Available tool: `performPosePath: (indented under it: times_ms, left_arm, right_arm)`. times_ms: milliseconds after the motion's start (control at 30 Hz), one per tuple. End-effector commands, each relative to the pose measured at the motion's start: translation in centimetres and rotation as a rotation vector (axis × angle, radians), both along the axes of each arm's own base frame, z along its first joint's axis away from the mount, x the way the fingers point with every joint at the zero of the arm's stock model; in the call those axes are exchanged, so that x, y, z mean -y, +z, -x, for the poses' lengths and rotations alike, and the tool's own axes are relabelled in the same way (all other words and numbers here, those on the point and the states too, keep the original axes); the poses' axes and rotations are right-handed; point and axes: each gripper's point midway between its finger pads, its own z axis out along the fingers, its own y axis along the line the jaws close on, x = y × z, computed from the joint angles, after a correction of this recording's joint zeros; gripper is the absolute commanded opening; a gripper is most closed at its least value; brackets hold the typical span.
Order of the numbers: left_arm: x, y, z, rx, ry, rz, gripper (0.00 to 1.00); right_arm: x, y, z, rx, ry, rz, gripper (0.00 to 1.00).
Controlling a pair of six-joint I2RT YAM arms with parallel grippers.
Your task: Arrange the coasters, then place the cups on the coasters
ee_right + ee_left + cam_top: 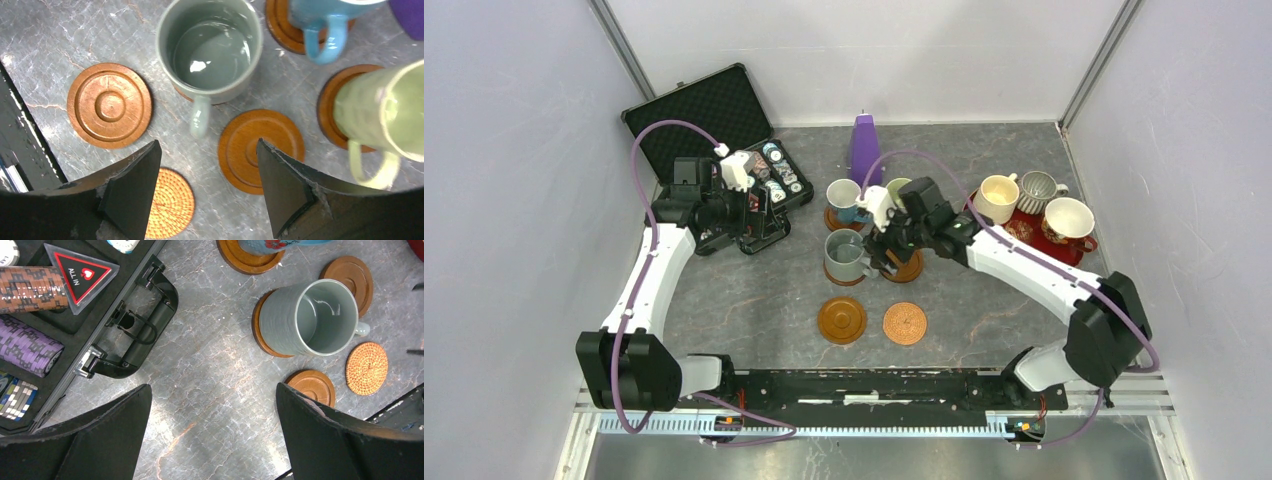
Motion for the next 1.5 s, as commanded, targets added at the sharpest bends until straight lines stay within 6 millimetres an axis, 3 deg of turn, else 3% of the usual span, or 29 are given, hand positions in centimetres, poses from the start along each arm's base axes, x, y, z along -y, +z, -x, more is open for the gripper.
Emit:
performPosePath:
  times_ms: [0, 400, 667, 833, 933, 1167, 1267, 1467]
  left_arm:
    - [0.5, 1.6, 0.2, 0.062, -0.054, 0.011, 1.0]
    - [0.7, 1.9, 0.1, 0.109, -0.054, 0.026, 1.0]
    - [0.7, 1.8, 0.7, 0.084, -0.094, 0.006, 1.0]
    - [1.9, 1.9, 1.7, 0.083, -0.187, 0.049, 1.0]
    - [2.4, 2.2, 2.1, 0.098, -0.221, 0.069, 1.0]
    - [2.7, 2.2, 1.9, 0.075, -0.233, 0.088, 1.0]
    - [2.7, 2.0, 1.8, 0.063, -0.23, 0.089, 1.0]
    - [2.7, 1.9, 1.6, 0.057, -0.227, 0.089, 1.0]
  right_arm:
    - [3.1, 3.2, -1.3, 0.05, 0.027, -0.071, 0.78]
    - [18.1, 6.7, -3.9, 0.173, -0.164, 0.046, 0.87]
    - [30.4, 5.2, -4.0, 0.074, -0.34, 0.171, 0.87]
    - [37.7, 3.2, -4.0, 0.068, -0.366, 0.376, 0.89]
    - [41.5, 3.1, -4.2, 0.04, -0.345, 0.43, 0.89]
    - [46.5, 2.2, -2.6, -0.054, -0.34, 0.424, 0.87]
    - [48.2, 0.8, -2.1, -0.071, -0.369, 0.448, 0.87]
    - [49.1, -3.0, -2.2, -0.135, -0.378, 0.407, 0.84]
